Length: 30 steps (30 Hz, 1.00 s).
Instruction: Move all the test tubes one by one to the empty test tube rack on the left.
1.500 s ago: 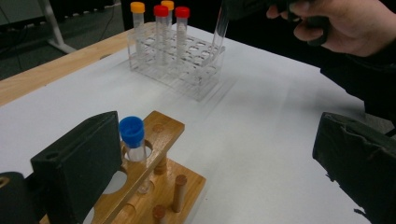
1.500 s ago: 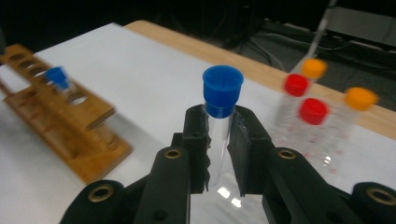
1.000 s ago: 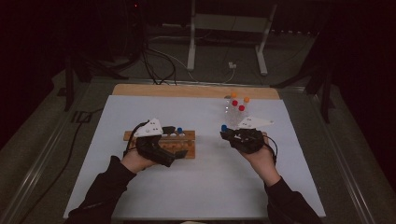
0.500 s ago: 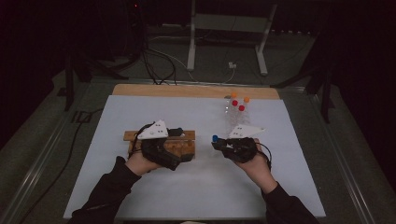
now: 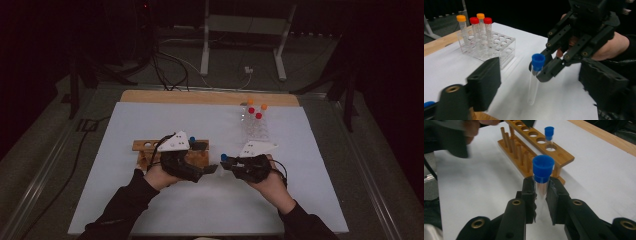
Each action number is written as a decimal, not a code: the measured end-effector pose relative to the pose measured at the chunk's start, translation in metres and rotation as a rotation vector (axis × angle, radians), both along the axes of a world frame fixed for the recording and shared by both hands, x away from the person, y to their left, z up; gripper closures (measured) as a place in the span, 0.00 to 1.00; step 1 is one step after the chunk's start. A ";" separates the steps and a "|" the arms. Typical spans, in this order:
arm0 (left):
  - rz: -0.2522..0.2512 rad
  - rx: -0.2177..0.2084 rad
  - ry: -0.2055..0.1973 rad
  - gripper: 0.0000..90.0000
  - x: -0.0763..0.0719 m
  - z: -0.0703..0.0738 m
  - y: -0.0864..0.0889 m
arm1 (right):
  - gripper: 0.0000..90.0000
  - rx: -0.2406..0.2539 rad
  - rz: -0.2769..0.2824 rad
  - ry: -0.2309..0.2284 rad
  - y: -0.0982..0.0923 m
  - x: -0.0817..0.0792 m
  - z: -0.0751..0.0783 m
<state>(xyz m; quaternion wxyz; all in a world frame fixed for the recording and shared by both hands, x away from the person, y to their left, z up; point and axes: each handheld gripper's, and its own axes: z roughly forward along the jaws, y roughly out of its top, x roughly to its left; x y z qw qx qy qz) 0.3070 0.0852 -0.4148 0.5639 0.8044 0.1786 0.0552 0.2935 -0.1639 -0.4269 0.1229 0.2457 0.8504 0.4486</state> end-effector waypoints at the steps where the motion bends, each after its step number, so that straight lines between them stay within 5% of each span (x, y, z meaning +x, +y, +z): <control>1: 0.000 0.002 -0.001 0.27 0.000 0.000 -0.001 | 0.86 -0.002 0.004 -0.004 0.001 -0.001 0.000; 26: -0.057 0.034 -0.022 0.84 0.003 -0.007 -0.019 | 0.86 0.002 0.033 -0.009 0.006 -0.008 0.003; 30: -0.052 0.031 -0.025 0.85 0.003 -0.007 -0.019 | 0.85 0.006 0.030 -0.008 0.005 -0.008 0.003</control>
